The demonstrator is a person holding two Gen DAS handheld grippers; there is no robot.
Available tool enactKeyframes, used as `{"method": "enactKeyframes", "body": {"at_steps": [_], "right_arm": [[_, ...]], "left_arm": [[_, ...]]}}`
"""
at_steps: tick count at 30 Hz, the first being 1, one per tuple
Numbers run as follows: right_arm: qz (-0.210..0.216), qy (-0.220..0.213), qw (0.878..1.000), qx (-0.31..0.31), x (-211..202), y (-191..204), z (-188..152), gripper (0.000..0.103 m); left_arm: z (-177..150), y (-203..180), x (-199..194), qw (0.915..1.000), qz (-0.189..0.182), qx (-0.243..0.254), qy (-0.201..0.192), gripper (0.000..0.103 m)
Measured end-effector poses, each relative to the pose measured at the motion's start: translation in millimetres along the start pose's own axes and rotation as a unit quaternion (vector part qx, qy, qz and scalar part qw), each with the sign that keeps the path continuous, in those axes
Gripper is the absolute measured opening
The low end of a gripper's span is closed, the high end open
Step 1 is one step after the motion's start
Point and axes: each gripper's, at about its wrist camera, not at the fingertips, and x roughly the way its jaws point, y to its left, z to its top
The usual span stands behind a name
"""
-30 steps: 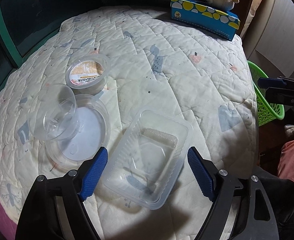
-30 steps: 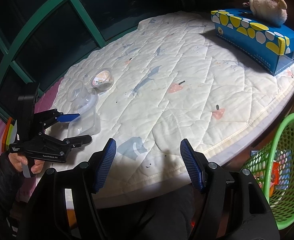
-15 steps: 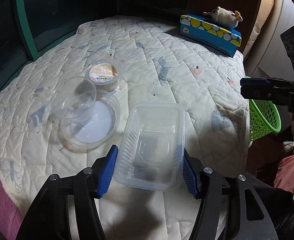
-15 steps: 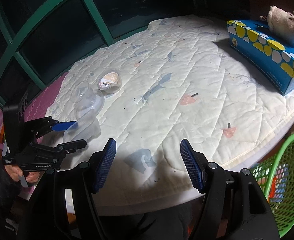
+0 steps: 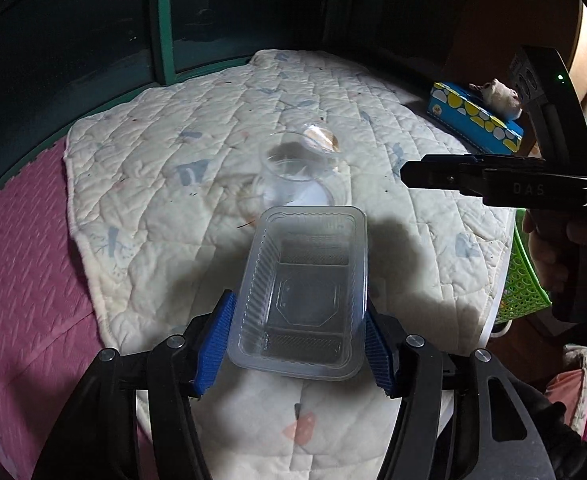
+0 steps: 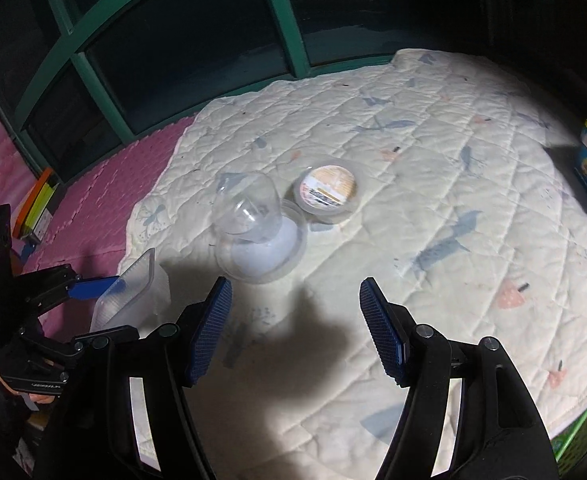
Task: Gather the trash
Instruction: 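Grasp the clear plastic cup with the right gripper while the left gripper holds the tray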
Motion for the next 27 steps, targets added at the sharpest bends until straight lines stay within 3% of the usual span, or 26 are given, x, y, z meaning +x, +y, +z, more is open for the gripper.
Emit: {"method": "enactKeyframes", "body": {"at_steps": [13, 27], "right_arm": [[-0.02, 0.034, 0.997, -0.061, 75, 40, 32, 0.067], [-0.045, 0.038, 0.997, -0.053, 102, 41, 46, 0.063]], "left_arm": [[-24, 28, -15, 0.9987, 0.011, -0.048, -0.007, 0.058], [-25, 28, -15, 0.9974, -0.007, -0.07, -0.012, 0.058]]}}
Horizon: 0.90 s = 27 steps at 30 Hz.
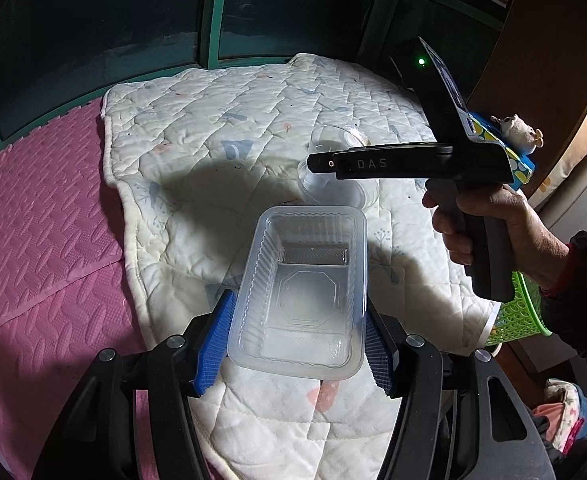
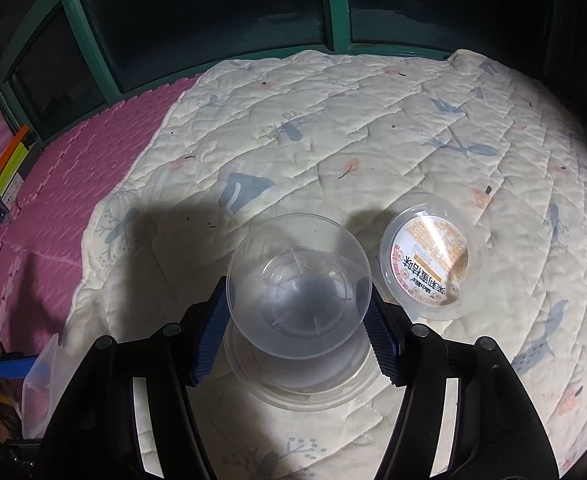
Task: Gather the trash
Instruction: 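Grasp the clear plastic cup with the right gripper while the left gripper holds the tray, then carry the cup over the green basket and open the right gripper while the left gripper holds the tray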
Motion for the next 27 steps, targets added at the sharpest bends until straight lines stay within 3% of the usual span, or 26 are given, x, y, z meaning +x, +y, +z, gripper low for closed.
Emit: {"method": "enactKeyframes", "body": {"at_steps": [6, 14, 27], "right_arm": [[0.011, -0.016, 1.0, 0.007, -23, -5, -8, 0.062], [0.025, -0.048, 0.998, 0.04, -82, -25, -38, 0.062], [-0.04, -0.08, 0.988, 0.124, -173, -91, -127, 0.062]], "left_arm": [[2, -6, 1, 1.0, -0.006, 0.003, -0.002, 0.058], [8, -31, 0, 0.9995, -0.022, 0.021, -0.009, 0.058], [17, -124, 12, 0.9925, -0.088, 0.085, -0.009, 0.058]]}}
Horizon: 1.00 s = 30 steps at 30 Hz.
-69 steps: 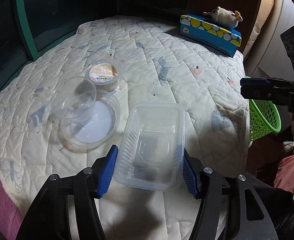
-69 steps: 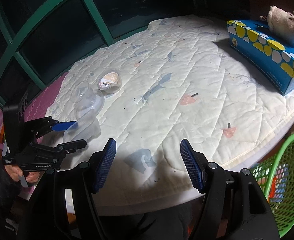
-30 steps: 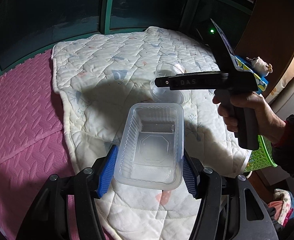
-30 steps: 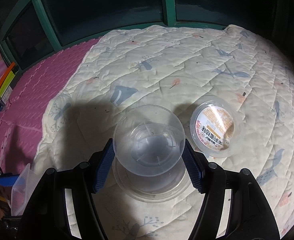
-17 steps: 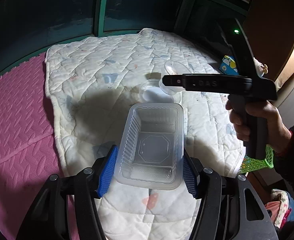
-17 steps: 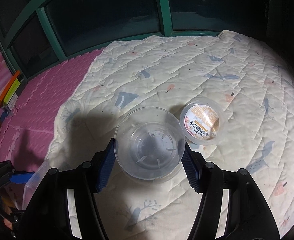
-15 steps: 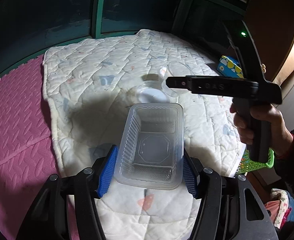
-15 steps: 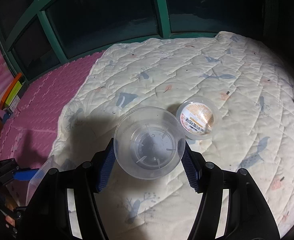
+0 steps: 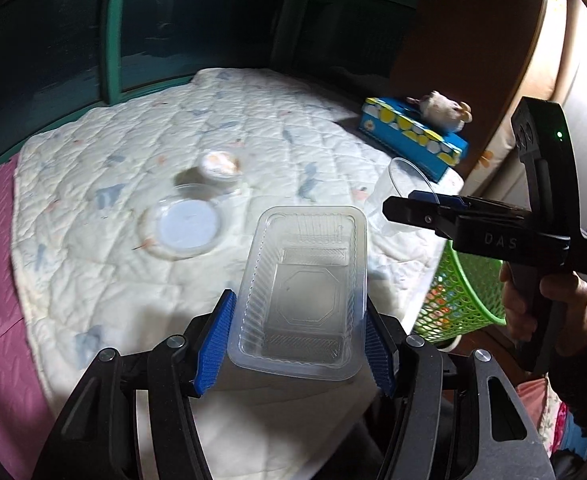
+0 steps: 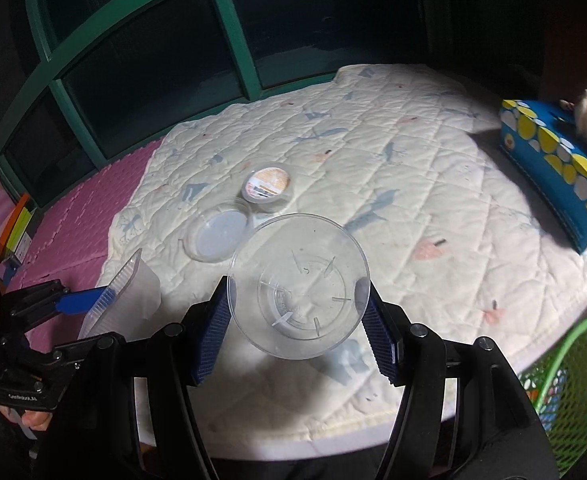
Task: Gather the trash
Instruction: 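Carry the cup over the green basket and open the right gripper while the left gripper holds the tray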
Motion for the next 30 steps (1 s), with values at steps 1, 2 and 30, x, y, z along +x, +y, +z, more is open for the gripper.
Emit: {"method": "enactKeyframes", "body": {"at_steps": [1, 2, 30], "right_arm": [[-0.007, -0.003, 1.0, 0.007, -6, -8, -4, 0.062], [-0.014, -0.006, 1.0, 0.014, -12, -15, -9, 0.062], [-0.211, 0.015, 0.948, 0.239, -116, -253, -153, 0.063]], "left_arm": [[2, -7, 4, 1.0, -0.005, 0.006, 0.003, 0.058], [4, -14, 9, 0.9999, -0.011, 0.011, 0.006, 0.058], [55, -209, 114, 0.978, -0.142, 0.137, 0.068, 0.058]]}}
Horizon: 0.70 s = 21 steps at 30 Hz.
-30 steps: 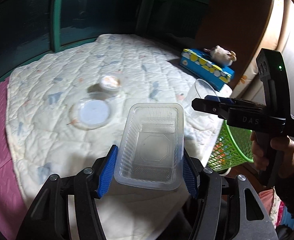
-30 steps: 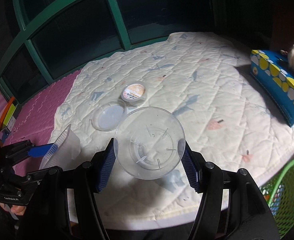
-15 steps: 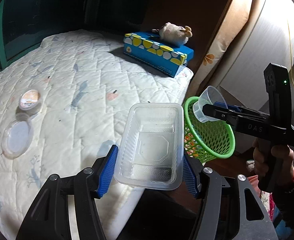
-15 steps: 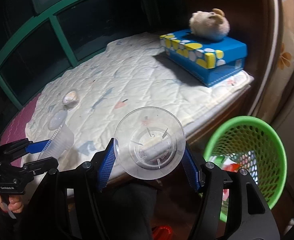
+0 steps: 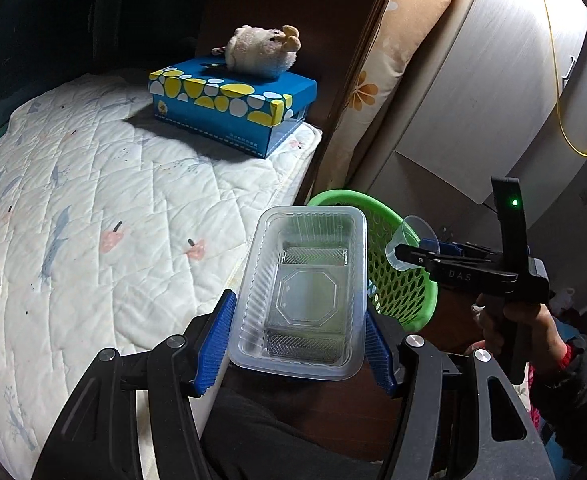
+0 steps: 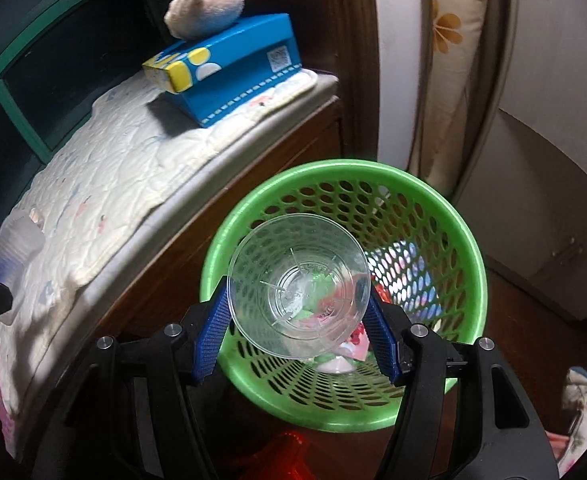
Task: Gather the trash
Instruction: 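Carry the cup over the green basket and open the right gripper while the left gripper holds the tray, then move the clear tray over the basket and open the left gripper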
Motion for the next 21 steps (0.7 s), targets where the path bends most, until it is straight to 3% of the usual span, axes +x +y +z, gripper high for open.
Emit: {"method": "enactKeyframes", "body": {"at_steps": [12, 14, 21], "right_arm": [[-0.012, 0.028, 0.999, 0.039, 27, -36, -7, 0.066], [-0.013, 0.026, 0.999, 0.042, 26, -38, -9, 0.07], [-0.009, 0.009, 0.999, 0.05, 10, -45, -11, 0.07]], "left_arm": [[25, -28, 44, 0.9991, -0.013, 0.024, 0.034, 0.058], [27, -32, 51, 0.9987, -0.016, 0.027, 0.039, 0.058], [31, -45, 78, 0.9973, -0.021, 0.035, 0.06, 0.058]]}}
